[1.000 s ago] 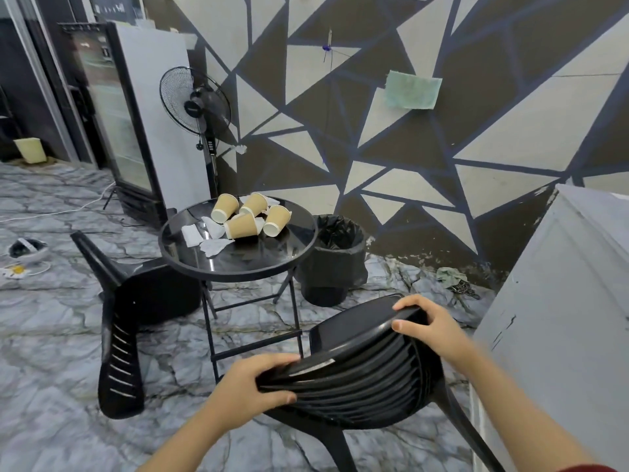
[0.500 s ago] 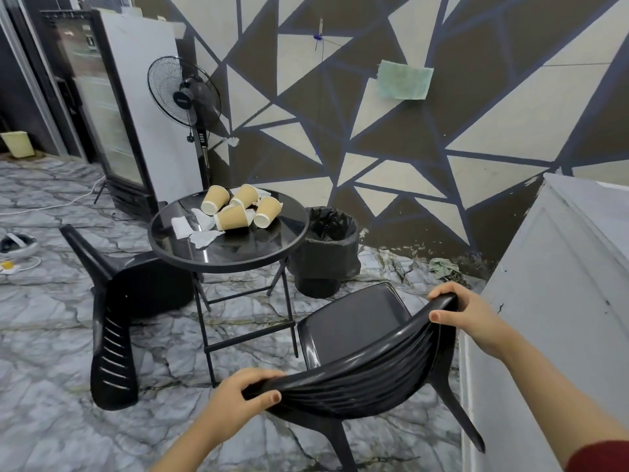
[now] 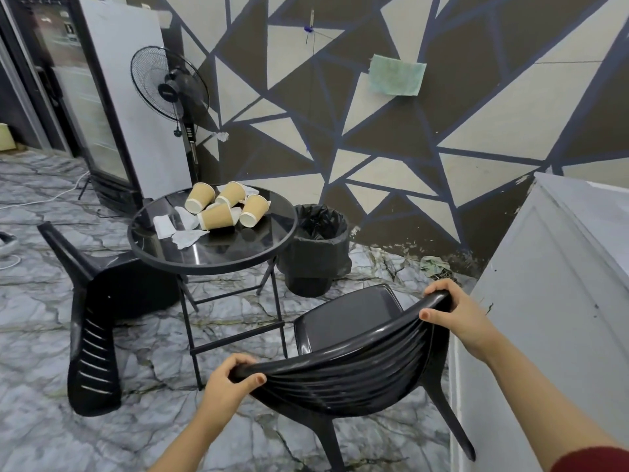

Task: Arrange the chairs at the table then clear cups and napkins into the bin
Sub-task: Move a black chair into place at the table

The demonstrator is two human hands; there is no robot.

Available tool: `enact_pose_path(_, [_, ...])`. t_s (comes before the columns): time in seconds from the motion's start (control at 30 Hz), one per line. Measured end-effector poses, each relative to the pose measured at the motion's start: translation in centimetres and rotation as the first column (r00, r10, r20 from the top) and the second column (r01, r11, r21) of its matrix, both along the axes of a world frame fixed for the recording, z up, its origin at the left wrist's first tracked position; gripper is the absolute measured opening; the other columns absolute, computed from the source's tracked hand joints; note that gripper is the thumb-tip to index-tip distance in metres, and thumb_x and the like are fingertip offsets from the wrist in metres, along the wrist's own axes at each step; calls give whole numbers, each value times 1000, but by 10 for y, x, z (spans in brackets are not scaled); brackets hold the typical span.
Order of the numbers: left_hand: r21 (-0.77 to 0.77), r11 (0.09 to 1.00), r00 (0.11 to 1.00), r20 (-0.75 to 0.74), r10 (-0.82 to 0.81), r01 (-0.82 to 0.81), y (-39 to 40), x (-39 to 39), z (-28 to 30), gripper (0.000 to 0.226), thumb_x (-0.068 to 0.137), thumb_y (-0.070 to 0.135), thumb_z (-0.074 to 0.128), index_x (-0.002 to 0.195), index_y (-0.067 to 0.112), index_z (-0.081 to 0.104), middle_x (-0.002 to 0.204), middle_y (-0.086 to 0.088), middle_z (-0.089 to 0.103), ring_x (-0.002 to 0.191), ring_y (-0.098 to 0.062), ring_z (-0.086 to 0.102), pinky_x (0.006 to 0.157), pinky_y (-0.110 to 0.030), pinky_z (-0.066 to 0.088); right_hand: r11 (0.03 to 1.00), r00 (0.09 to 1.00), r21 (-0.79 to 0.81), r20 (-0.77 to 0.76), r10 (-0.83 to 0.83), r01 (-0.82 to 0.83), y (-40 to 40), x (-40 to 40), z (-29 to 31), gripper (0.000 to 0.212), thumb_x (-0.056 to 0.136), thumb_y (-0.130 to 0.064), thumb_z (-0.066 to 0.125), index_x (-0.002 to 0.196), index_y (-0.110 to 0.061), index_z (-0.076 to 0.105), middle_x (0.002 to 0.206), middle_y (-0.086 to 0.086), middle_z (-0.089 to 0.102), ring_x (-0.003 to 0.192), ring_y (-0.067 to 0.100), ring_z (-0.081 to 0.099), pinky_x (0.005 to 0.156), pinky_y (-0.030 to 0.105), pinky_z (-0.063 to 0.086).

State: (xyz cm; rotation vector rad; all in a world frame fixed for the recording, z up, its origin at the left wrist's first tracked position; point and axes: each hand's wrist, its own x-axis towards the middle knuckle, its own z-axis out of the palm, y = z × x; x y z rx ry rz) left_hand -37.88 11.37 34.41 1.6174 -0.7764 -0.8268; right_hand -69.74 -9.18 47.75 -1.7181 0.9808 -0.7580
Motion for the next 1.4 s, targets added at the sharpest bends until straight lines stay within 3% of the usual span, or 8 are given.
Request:
enact_pose_path(0.2, [-58, 998, 999, 54, 5, -2, -34, -5, 22, 51, 43, 43, 74, 80, 9, 63, 86, -7, 64, 83, -22, 58, 70, -28, 46, 984, 975, 18, 129, -178, 178, -9, -18, -11, 81, 15, -59, 87, 82, -21, 61, 89, 6, 56, 70, 11, 61, 58, 15, 52])
enact_pose_path(0.3, [-77, 996, 993, 107, -44, 53, -64, -2, 44, 52, 40, 48, 72, 77, 13, 64, 85, -6, 64, 81, -19, 58, 69, -27, 45, 962, 942, 71, 196, -272, 263, 1, -38, -25, 48, 42, -36, 89, 79, -23, 61, 91, 16, 59, 61, -1, 59, 55, 9, 48])
enact_pose_path(0.47, [-46, 972, 952, 215, -218, 232, -111, -7, 72, 37, 57, 25, 85, 82, 10, 62, 84, -5, 60, 76, -19, 56, 69, -29, 45, 896, 862, 138, 246, -444, 422, 35, -79, -76, 75, 16, -67, 83, 73, -22, 65, 71, -4, 63, 57, -2, 56, 52, 8, 44])
enact_pose_path(0.6, [6, 959, 925, 261, -275, 283, -108, 6, 68, 56, 39, 53, 72, 82, 18, 61, 98, -5, 62, 91, -19, 58, 79, -32, 44, 913, 880, 135, 245, -406, 384, 52, -73, -91, 22, 54, -18, 81, 68, -27, 68, 71, -2, 63, 60, -1, 57, 57, 7, 44])
enact_pose_path(0.67, [14, 955, 926, 239, -292, 297, -103, 9, 67, 60, 38, 56, 69, 86, 20, 60, 102, -3, 60, 93, -17, 58, 75, -27, 44, 911, 878, 121, 244, -412, 394, 51, -67, -92, 24, 65, -6, 77, 69, -28, 67, 73, -1, 63, 61, -3, 58, 59, 6, 45])
enact_pose_path(0.8, [-10, 942, 918, 225, -325, 336, -100, 2, 69, 65, 41, 60, 66, 92, 21, 56, 102, 0, 57, 90, -11, 55, 69, -22, 41, 903, 865, 154, 263, -428, 401, 58, -67, -88, 20, 64, -24, 83, 76, -26, 66, 84, 0, 68, 67, -4, 61, 63, 6, 47])
enact_pose_path(0.9, [-17, 941, 919, 223, -326, 338, -97, 5, 63, 68, 42, 62, 68, 96, 22, 55, 107, 1, 58, 97, -8, 54, 75, -20, 41, 881, 841, 139, 263, -473, 453, 63, -64, -87, 70, 22, -71, 80, 81, -36, 67, 86, -10, 71, 76, -2, 64, 67, 7, 49])
enact_pose_path(1.4, [0, 948, 929, 199, -312, 319, -105, 5, 67, 66, 50, 60, 65, 96, 14, 55, 94, -5, 58, 81, -18, 58, 70, -26, 43, 862, 803, 200, 314, -506, 465, 47, -57, -76, 77, 15, -72, 81, 77, -30, 64, 97, 4, 64, 83, 17, 60, 64, 14, 53])
